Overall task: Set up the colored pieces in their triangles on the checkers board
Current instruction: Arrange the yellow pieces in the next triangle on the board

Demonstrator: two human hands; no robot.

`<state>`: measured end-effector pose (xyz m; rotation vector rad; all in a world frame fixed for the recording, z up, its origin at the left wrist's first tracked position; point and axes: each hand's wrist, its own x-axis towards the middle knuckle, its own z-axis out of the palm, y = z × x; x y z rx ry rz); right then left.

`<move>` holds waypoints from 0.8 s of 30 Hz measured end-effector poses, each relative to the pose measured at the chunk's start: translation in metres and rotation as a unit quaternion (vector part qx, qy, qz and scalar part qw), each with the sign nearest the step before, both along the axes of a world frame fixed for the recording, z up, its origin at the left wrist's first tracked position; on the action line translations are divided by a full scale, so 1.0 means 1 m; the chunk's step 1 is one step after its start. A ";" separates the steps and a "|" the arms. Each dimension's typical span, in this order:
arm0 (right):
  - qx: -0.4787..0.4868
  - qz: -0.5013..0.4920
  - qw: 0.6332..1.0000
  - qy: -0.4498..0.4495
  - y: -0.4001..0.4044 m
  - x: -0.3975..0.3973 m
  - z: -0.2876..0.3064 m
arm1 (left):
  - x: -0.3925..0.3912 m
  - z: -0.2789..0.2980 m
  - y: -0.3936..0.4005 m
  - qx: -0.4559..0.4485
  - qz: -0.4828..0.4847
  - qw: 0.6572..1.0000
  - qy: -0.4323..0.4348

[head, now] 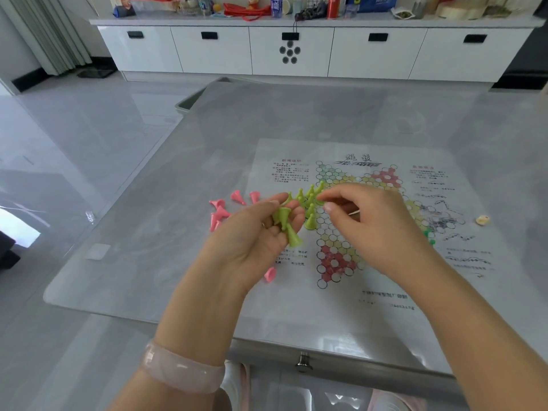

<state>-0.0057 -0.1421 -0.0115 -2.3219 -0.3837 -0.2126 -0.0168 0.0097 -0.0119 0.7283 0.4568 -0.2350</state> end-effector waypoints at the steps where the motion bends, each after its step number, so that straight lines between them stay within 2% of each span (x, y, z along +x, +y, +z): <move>1: 0.006 0.022 1.000 0.007 0.003 -0.001 0.000 | 0.000 0.000 -0.001 -0.018 0.004 1.000 0.009; 4: -0.018 0.058 0.998 0.034 0.010 -0.005 -0.003 | 0.000 0.000 -0.003 -0.029 0.029 0.999 0.027; 8: -0.115 0.073 0.989 0.054 0.009 -0.006 -0.008 | 0.002 -0.002 -0.001 0.011 0.059 0.998 0.028; 13: -0.238 0.139 0.954 0.118 0.001 -0.010 -0.010 | 0.004 -0.001 0.007 0.026 0.077 0.996 0.023; 20: -0.284 0.145 0.937 0.142 -0.002 -0.015 -0.008 | 0.002 -0.001 0.007 0.025 0.072 0.997 0.025; 24: -0.276 0.098 0.950 0.107 0.001 -0.013 -0.010 | 0.002 -0.001 0.007 0.032 0.067 0.997 0.025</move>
